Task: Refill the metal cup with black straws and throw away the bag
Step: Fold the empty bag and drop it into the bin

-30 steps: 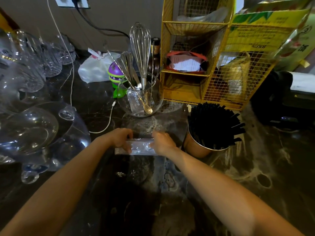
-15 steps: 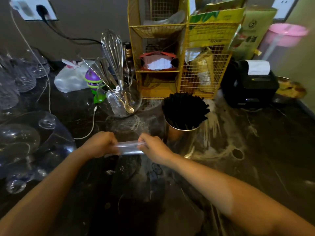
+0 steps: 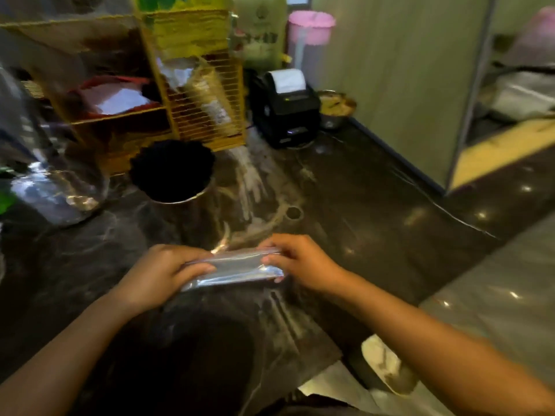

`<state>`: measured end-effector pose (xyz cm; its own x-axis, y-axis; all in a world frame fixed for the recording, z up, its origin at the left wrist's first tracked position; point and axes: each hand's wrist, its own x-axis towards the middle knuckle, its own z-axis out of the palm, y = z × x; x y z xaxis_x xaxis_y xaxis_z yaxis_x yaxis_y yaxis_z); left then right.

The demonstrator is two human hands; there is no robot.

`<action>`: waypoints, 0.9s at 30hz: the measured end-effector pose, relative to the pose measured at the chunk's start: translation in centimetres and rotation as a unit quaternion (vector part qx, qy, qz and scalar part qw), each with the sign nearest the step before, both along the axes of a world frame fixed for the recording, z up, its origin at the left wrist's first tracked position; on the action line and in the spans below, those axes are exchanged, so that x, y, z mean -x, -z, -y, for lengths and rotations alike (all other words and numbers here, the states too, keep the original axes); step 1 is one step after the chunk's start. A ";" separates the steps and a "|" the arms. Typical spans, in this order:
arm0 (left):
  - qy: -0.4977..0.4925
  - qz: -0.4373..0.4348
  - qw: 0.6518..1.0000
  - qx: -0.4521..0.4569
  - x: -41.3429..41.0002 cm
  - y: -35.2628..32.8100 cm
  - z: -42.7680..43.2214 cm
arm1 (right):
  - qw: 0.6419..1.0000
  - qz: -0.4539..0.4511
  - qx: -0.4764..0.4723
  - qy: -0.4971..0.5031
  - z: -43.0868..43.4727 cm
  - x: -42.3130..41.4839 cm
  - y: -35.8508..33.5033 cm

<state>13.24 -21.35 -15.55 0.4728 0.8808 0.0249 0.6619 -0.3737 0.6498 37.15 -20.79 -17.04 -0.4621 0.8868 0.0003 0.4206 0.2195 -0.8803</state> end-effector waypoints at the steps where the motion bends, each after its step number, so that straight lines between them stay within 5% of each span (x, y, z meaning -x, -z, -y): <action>1: 0.031 0.005 0.999 -0.006 -1.6 0.2 -0.3 | 1.000 -0.005 0.018 0.021 0.6 -1.7 -0.1; 13: 0.268 -0.018 0.959 -0.085 -23.1 1.1 -0.9 | 0.951 0.003 0.044 0.306 10.1 -19.9 -2.9; 27: 0.291 -0.087 0.953 -0.007 -48.1 9.2 5.5 | 0.842 -0.045 0.093 0.529 20.7 -38.4 3.9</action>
<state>61.31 -26.85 -24.73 0.8791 0.4683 -0.0888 0.4372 -0.7177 0.5420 75.50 -41.53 -20.95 0.5818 0.7907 -0.1907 0.2238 -0.3810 -0.8971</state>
